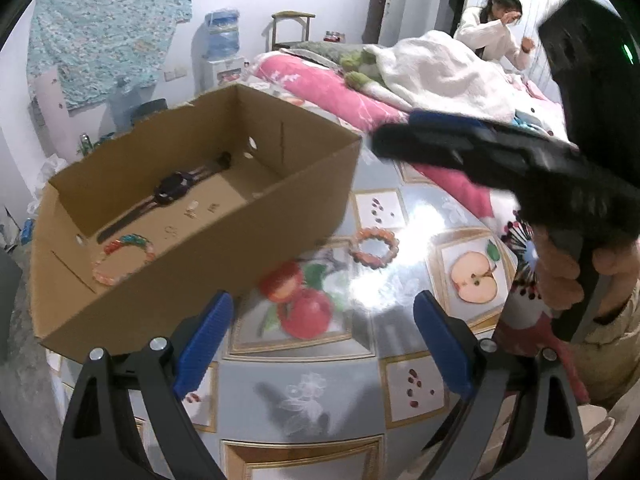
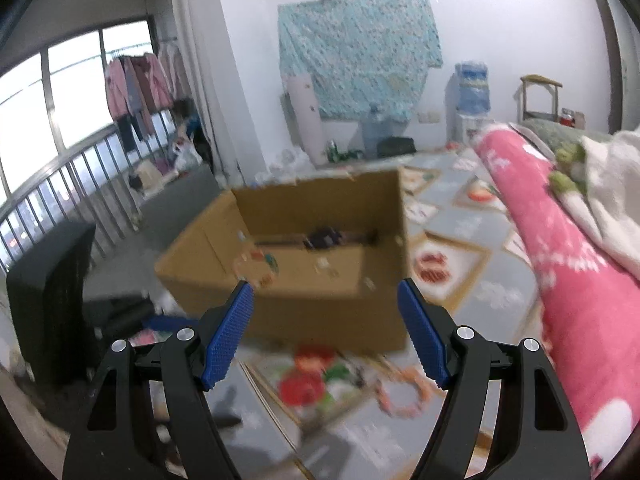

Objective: Organize jewelry
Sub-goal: 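Withdraw both tools from the box, moving the right tool toward the pink bracelet, then close the right tool on the pink bead bracelet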

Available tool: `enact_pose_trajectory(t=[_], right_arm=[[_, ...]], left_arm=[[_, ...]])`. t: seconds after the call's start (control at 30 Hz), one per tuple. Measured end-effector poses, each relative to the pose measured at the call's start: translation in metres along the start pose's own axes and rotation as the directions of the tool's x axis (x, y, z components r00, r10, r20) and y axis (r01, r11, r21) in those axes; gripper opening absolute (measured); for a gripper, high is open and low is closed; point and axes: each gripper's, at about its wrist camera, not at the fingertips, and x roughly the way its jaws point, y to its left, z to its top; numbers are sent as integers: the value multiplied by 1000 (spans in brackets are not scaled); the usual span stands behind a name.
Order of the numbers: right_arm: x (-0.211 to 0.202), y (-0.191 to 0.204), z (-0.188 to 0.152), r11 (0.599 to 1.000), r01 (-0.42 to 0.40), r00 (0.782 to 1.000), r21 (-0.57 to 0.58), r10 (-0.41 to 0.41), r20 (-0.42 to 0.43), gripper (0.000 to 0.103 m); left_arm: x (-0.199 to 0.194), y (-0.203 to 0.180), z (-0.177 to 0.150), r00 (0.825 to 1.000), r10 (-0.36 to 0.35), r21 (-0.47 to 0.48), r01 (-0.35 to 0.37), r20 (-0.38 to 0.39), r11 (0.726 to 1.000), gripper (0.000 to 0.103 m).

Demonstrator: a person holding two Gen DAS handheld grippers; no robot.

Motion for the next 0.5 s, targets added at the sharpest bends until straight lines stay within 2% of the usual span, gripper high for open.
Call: enact_pose_trajectory(t=[0.2,0.43,0.5], right_arm=[[9,-29,-38,995,63,988,80,-50,-149,71],[33,-54,-49,977,140,971,160,-104,-215,71],[42,-56,-52,975,158,965,156,-119,-232,65]], left_arm=[[23,-10,-9,999,26,17,-25,-23,1000,90],[52,3,-19,991,95,-9,-96,-95,995,90],[56,13,-22,987,118,-35,-123,-107,992,90]])
